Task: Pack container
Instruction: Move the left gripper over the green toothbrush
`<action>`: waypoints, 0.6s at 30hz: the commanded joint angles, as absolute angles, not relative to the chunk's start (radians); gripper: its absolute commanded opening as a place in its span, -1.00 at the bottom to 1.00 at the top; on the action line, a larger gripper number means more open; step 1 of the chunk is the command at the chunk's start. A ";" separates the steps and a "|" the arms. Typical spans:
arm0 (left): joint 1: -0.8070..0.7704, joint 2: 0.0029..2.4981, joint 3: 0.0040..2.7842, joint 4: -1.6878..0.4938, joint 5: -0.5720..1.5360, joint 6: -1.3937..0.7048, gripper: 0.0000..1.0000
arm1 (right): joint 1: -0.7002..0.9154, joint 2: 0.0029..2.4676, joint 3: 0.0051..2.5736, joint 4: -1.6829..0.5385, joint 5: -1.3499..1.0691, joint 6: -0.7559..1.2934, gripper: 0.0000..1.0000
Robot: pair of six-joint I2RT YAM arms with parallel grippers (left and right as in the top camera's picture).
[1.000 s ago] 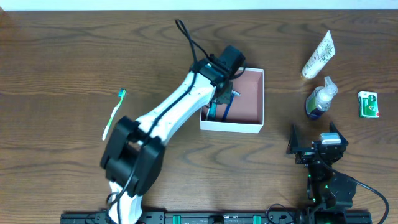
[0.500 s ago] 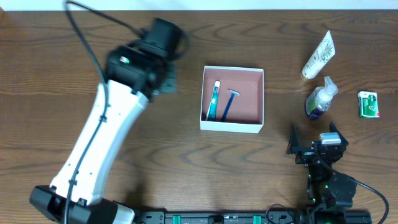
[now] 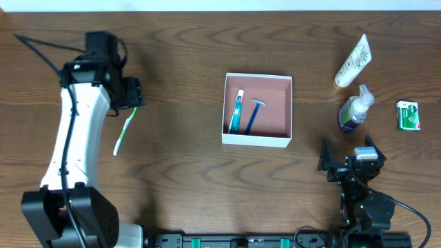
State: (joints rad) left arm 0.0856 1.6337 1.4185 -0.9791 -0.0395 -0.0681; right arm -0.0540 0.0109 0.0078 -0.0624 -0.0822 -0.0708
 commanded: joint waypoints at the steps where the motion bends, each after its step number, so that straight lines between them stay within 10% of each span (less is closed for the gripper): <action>1: 0.130 1.646 1.364 -0.939 0.001 0.000 0.51 | -0.054 0.007 0.006 -0.064 -0.086 -0.084 0.98; 13: 0.162 1.646 1.200 -0.727 -0.001 0.038 0.53 | -0.054 0.007 0.006 -0.064 -0.086 -0.084 0.98; 15: 0.164 1.646 1.167 -0.688 -0.001 0.038 0.96 | -0.054 0.007 0.006 -0.064 -0.086 -0.084 0.98; 18: 0.171 1.646 1.117 -0.628 -0.001 0.037 0.96 | -0.054 0.007 0.006 -0.065 -0.086 -0.084 0.99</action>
